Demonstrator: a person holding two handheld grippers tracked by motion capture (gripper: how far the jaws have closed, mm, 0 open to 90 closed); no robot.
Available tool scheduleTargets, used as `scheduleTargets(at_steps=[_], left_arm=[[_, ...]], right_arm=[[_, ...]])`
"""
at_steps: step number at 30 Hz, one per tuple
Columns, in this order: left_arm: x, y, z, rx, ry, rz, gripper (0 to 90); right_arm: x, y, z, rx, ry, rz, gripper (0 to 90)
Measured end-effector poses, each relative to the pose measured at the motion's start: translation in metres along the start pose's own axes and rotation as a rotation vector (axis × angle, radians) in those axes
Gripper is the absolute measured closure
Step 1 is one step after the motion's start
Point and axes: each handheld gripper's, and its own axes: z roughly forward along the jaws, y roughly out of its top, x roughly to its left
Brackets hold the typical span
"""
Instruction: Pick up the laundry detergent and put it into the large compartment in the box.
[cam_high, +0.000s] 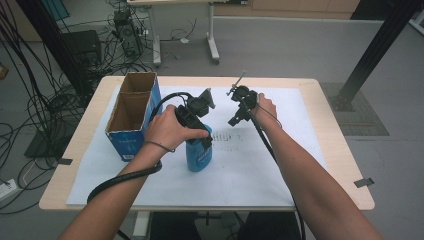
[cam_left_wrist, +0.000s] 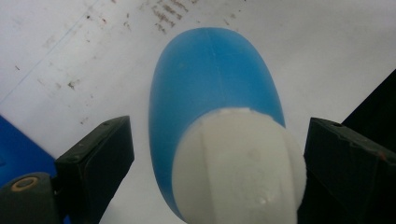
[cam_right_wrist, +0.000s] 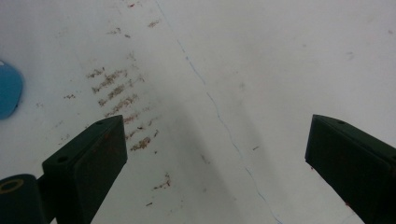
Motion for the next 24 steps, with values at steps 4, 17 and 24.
scheduleTargets(at_steps=[4,17,24], left_arm=[[0.0009,-0.0001,-0.0007,-0.001,0.004,0.001,9.0],[0.0034,-0.0009,-0.0004,-0.001,0.009,-0.01,9.1],[0.0037,-0.0005,-0.0017,-0.005,0.014,-0.011,9.1]], right_arm=[[0.0001,0.0001,0.0003,-0.001,-0.001,-0.002,5.1],[0.0011,0.0004,0.0005,0.002,0.0,-0.001,5.1],[-0.0002,-0.001,-0.0006,0.002,-0.003,0.006,5.0]])
